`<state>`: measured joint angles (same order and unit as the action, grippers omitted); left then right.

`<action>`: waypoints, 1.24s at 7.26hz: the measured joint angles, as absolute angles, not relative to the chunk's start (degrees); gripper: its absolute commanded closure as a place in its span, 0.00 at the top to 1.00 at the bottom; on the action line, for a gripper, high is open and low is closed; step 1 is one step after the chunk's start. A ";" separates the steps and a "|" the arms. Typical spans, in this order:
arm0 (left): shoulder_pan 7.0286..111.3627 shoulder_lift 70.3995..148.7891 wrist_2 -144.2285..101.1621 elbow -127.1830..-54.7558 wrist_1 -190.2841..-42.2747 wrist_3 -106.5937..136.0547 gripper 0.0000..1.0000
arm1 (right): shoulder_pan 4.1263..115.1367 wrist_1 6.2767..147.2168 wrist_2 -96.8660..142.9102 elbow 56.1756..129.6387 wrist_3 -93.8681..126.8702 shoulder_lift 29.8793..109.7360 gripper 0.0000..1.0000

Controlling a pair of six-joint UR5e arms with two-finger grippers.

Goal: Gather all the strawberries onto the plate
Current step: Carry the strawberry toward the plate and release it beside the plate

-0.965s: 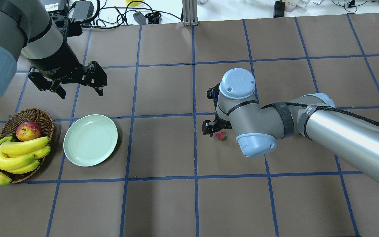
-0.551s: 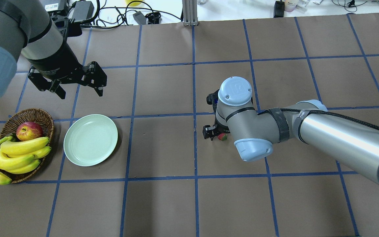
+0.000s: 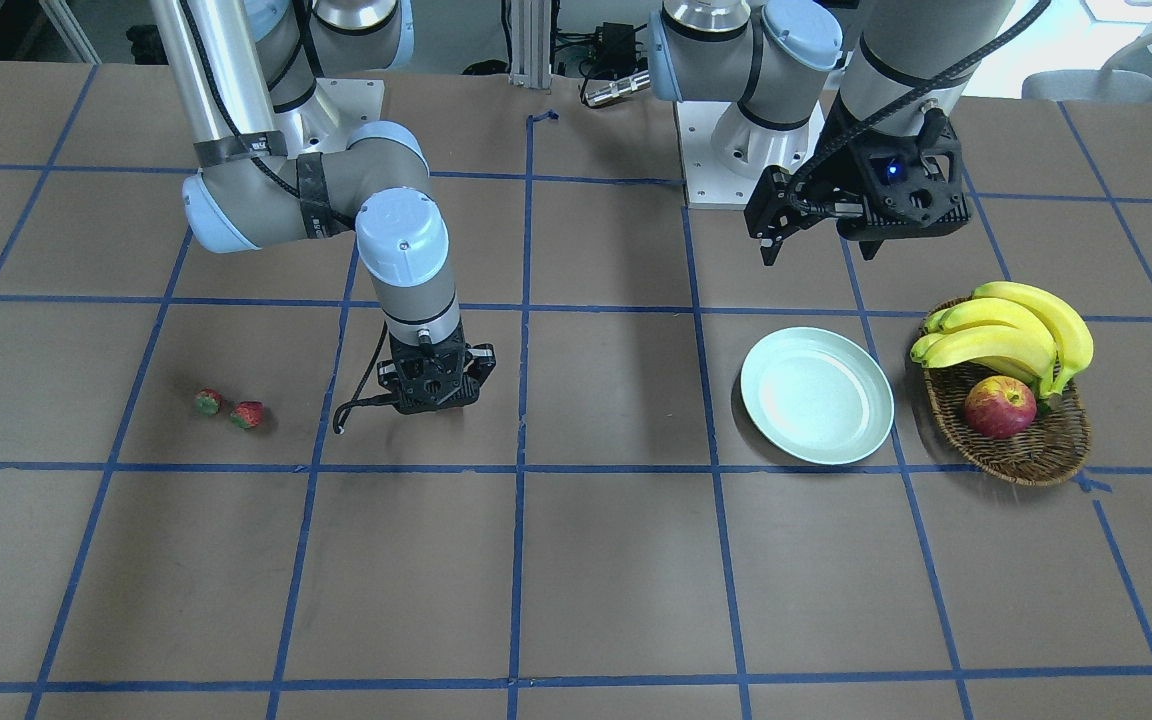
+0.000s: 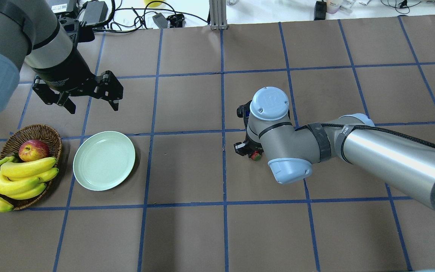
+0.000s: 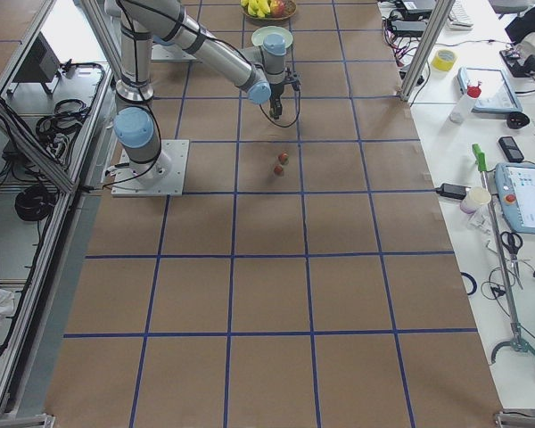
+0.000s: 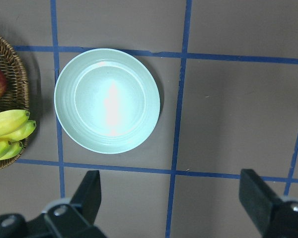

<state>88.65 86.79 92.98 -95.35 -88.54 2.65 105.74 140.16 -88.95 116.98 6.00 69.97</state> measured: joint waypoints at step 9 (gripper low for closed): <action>88.59 86.84 93.07 -95.36 -88.65 2.64 1.00 | 125.38 139.83 -88.14 101.16 36.84 58.55 0.99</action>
<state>88.59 86.84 93.07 -95.36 -88.65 2.64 125.38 139.83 -88.14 101.16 36.84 58.55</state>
